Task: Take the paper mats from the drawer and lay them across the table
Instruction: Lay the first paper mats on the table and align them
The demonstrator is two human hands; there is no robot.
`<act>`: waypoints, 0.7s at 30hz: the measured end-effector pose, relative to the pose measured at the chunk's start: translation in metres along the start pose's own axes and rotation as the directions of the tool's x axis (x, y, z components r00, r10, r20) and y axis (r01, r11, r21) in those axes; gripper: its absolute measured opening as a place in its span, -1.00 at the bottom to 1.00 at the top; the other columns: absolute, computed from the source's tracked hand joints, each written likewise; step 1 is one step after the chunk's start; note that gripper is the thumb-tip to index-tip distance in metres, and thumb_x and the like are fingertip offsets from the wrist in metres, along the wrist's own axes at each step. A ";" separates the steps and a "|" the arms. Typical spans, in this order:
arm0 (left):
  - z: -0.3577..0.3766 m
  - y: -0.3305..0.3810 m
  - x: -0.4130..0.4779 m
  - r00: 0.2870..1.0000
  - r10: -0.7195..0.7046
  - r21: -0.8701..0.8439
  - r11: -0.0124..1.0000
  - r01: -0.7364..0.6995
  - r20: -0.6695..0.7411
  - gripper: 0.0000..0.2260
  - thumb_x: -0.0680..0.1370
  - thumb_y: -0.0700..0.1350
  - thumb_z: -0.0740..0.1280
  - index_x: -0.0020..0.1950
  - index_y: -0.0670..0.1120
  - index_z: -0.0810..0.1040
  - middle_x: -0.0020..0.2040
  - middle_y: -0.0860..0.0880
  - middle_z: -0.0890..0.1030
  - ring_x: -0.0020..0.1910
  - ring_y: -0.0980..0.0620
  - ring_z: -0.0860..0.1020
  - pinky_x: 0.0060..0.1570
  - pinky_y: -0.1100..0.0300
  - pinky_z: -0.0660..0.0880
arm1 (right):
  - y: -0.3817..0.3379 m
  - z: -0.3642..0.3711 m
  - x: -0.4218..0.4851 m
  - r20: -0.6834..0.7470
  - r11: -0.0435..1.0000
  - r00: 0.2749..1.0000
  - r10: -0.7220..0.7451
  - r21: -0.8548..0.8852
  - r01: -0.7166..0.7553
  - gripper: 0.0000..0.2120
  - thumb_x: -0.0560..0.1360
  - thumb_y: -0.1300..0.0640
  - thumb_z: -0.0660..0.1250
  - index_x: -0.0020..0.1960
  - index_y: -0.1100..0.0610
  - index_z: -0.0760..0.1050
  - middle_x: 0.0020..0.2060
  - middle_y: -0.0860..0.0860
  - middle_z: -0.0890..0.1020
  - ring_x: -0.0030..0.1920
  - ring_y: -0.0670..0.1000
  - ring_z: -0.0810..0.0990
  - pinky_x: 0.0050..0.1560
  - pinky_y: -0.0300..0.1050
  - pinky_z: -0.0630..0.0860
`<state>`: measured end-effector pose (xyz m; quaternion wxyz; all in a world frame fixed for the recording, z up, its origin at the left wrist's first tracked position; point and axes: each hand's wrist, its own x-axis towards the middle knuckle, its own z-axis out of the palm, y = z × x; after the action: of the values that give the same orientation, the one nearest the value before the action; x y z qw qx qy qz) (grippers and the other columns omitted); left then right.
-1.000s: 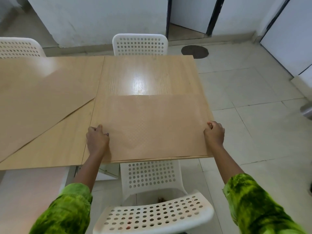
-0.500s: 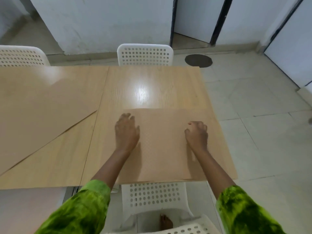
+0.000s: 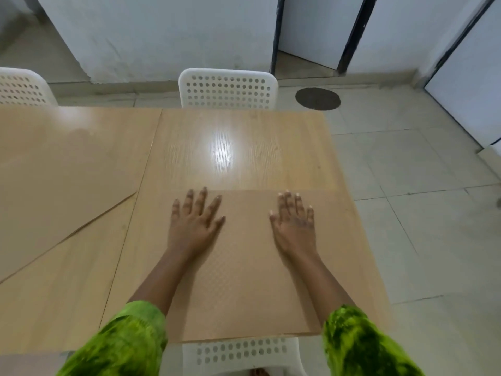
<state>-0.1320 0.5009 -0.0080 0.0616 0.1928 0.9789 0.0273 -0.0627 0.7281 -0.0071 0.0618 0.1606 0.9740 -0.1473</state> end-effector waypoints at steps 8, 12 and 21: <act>-0.014 -0.029 -0.012 0.994 -0.109 -0.004 0.994 0.109 0.016 -0.31 0.41 0.31 -0.36 0.52 0.11 -0.17 0.57 -0.01 -0.15 0.54 -0.02 -0.21 0.47 -0.07 -0.28 | 0.052 -0.027 -0.004 0.013 0.982 0.982 0.186 -0.038 -0.185 -0.43 0.61 -0.09 -0.14 0.53 0.10 -0.18 0.55 0.04 -0.14 0.54 0.02 -0.20 0.50 0.10 -0.25; -0.015 0.022 -0.061 0.997 0.049 -0.094 0.994 -0.054 -0.053 -0.35 0.46 0.30 -0.30 0.51 0.08 -0.22 0.53 0.01 -0.27 0.52 0.02 -0.26 0.42 0.02 -0.38 | 0.002 -0.017 -0.061 -0.023 0.999 0.999 -0.031 0.027 0.031 -0.44 0.60 -0.03 -0.14 0.53 0.12 -0.21 0.54 0.05 -0.16 0.53 0.00 -0.23 0.44 0.01 -0.36; 0.013 0.034 -0.114 0.999 -0.048 -0.084 0.995 0.048 -0.001 -0.42 0.52 0.26 -0.22 0.53 0.14 -0.08 0.56 0.05 -0.12 0.54 0.01 -0.15 0.48 -0.06 -0.19 | -0.021 0.021 -0.119 0.042 0.996 0.995 -0.085 0.002 0.085 -0.40 0.58 -0.12 -0.19 0.51 0.11 -0.26 0.54 0.01 -0.17 0.52 -0.03 -0.26 0.46 0.03 -0.34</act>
<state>-0.0132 0.4893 -0.0060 0.0686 0.1664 0.9814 0.0672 0.0439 0.6680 -0.0013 0.0761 0.1157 0.9784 -0.1531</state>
